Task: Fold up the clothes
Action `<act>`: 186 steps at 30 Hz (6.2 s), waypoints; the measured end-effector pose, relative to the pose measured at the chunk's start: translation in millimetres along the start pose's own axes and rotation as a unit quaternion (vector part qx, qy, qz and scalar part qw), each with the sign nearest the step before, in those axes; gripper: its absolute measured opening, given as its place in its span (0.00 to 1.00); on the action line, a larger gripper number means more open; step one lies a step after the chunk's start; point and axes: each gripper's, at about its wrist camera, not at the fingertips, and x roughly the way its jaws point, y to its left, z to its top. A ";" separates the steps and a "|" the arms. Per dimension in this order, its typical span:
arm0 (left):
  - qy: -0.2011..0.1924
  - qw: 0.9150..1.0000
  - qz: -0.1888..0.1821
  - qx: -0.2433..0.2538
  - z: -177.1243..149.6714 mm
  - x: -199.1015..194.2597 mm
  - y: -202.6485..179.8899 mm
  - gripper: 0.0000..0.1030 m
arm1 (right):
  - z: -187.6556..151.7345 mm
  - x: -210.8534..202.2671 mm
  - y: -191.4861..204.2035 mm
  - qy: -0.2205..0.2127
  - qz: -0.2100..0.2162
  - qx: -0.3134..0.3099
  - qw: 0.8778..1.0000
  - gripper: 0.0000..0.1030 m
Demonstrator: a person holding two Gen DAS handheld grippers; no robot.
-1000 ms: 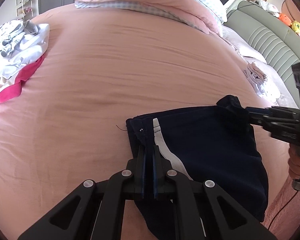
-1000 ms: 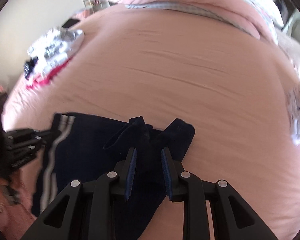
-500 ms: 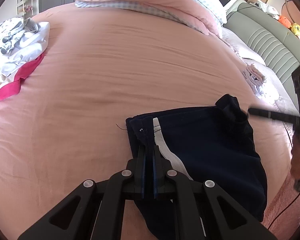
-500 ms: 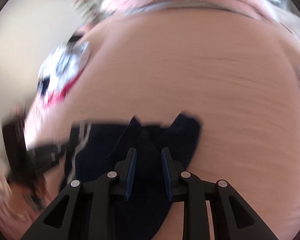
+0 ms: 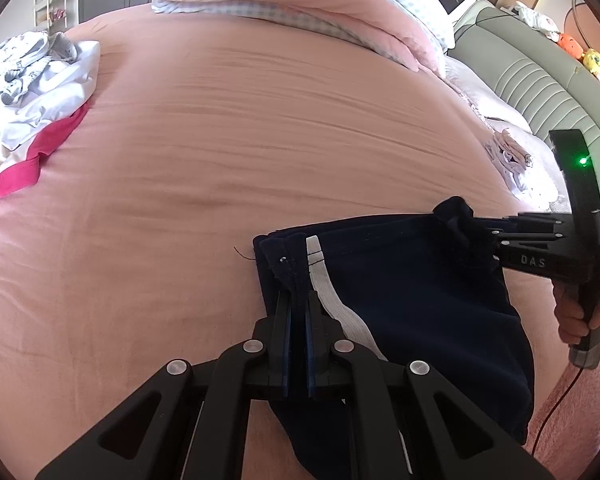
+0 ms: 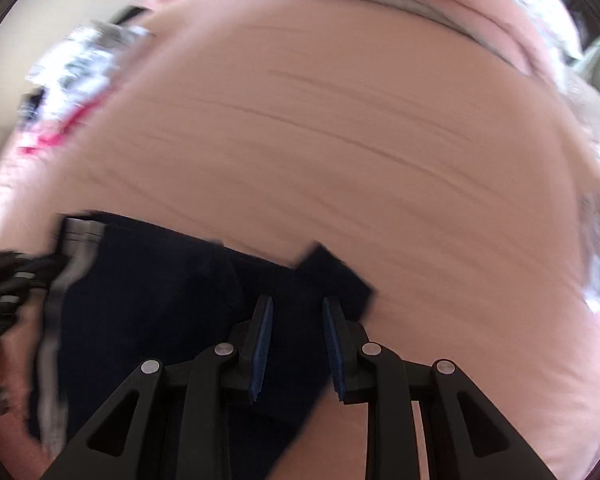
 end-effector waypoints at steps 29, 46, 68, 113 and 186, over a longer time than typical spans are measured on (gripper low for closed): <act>-0.006 1.000 0.001 -0.004 -3.7 -1.1 1.4 0.04 | -11.4 -4.8 -87.5 0.011 -0.064 0.050 0.997 0.41; -0.053 0.998 0.038 0.002 0.2 -21.6 -1.0 0.06 | 8.1 -34.1 -28.4 -0.068 -0.009 -0.001 0.998 0.44; -0.029 0.999 -0.033 -0.009 -3.2 -10.8 6.7 0.09 | 19.3 -10.0 -116.6 -0.044 -0.103 0.091 0.989 0.43; 0.049 0.996 -0.063 0.038 -62.4 -48.6 -60.2 0.09 | -13.1 -70.4 -65.1 -0.048 0.011 0.100 0.994 0.55; 0.045 0.969 -0.070 0.232 -109.2 -38.3 -125.9 0.22 | -171.0 -78.2 -21.4 -0.016 0.099 0.061 0.993 0.59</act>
